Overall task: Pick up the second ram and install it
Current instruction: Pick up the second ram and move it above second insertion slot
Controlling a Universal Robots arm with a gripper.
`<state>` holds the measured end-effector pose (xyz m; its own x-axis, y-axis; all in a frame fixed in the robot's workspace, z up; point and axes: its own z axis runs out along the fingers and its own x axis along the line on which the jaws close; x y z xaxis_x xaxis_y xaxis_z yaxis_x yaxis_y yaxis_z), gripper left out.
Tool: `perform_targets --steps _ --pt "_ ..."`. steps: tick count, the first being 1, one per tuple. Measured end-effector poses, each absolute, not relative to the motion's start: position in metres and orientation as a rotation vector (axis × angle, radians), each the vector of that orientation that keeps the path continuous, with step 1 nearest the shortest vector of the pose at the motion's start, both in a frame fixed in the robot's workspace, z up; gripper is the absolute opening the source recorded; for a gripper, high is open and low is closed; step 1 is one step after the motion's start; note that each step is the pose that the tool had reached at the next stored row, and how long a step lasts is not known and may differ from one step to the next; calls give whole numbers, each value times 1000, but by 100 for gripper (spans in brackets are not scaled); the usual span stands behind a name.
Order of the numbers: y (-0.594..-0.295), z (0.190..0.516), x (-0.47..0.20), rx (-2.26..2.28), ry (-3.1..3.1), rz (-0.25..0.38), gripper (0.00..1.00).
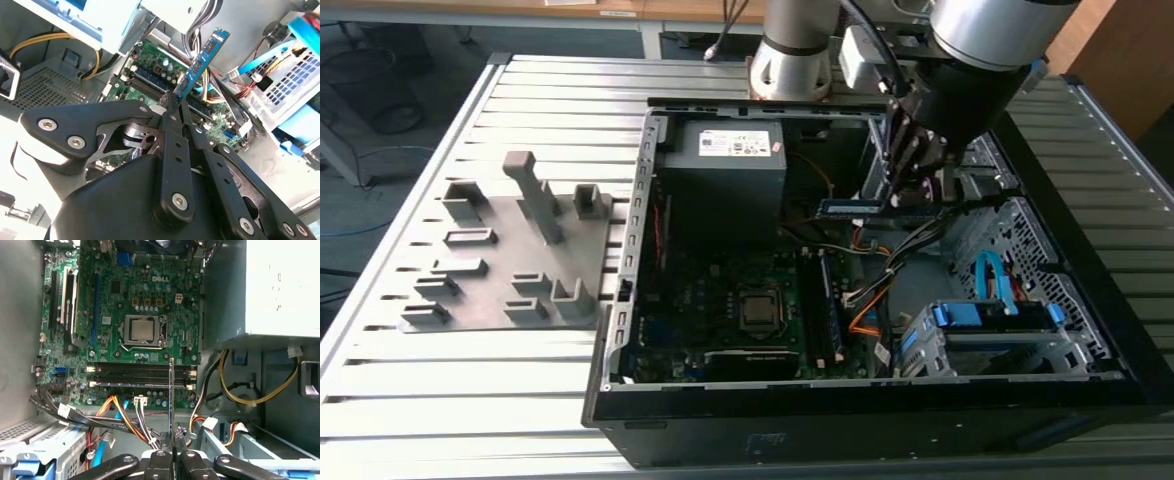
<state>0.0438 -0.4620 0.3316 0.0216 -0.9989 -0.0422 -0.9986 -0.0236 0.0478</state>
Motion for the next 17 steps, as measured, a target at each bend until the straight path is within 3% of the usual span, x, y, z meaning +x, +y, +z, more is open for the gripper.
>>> perform_targets --steps 17 --pt "-481 323 19 2240 -2190 -95 14"
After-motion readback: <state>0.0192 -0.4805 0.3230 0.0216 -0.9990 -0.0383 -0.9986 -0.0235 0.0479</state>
